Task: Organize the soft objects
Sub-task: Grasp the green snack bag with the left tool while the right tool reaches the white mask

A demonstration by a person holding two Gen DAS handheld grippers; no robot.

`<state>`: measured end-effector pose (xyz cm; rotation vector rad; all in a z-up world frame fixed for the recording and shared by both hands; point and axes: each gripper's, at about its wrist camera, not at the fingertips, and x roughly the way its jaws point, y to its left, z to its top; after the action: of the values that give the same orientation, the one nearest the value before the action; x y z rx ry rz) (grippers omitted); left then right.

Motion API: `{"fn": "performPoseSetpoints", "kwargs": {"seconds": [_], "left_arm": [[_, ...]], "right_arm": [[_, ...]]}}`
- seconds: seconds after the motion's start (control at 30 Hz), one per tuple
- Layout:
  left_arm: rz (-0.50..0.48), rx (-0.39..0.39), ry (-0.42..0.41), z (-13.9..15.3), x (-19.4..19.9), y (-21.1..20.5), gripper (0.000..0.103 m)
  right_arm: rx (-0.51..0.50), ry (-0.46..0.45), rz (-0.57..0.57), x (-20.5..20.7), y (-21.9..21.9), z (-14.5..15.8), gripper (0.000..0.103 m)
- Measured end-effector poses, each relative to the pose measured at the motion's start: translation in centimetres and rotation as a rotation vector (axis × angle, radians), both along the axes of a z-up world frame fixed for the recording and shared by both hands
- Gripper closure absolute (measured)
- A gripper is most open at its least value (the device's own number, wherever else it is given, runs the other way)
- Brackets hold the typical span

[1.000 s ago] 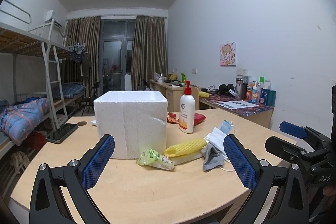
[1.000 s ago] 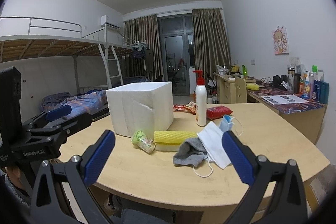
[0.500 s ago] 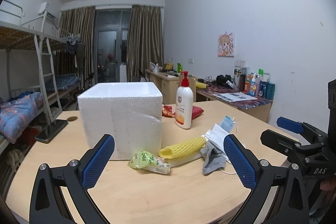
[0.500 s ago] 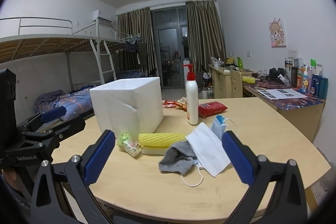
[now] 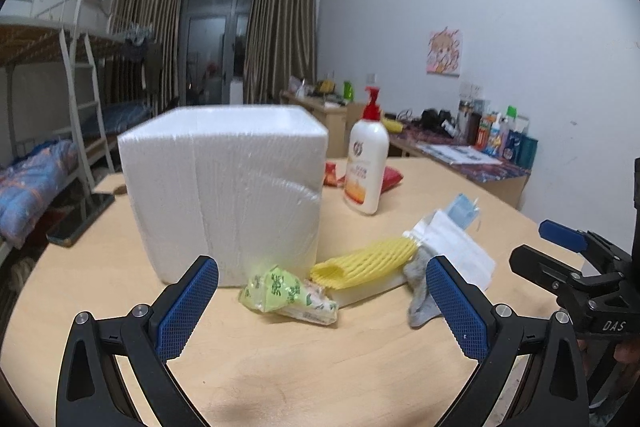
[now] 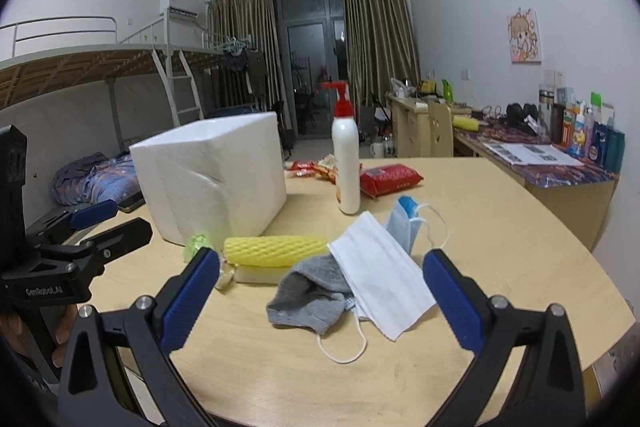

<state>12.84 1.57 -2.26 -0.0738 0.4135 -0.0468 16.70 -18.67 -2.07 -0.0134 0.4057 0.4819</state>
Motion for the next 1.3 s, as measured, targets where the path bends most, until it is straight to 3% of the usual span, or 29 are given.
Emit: {"fn": "performPoseSetpoints", "kwargs": {"seconds": [0.47, 0.73, 1.07, 1.3], "left_arm": [[0.095, -0.001, 0.214, -3.2, 5.8, 1.1, 0.000], [0.123, -0.046, 0.297, -4.5, 8.4, 2.0, 0.003], [0.163, -0.060, 0.384, -6.2, 10.5, 2.1, 0.030], [0.171, -0.064, 0.377, -6.3, 11.1, 2.4, 0.048]], "right_arm": [[-0.047, 0.156, -0.031, 4.1, 0.2, -2.4, 0.000], [-0.064, 0.202, -0.050, 5.6, -0.1, -3.1, 0.000], [-0.082, 0.208, -0.044, 6.4, -0.2, -3.4, 0.000], [-0.080, 0.216, -0.058, 7.0, -0.8, -3.7, 0.000]]}}
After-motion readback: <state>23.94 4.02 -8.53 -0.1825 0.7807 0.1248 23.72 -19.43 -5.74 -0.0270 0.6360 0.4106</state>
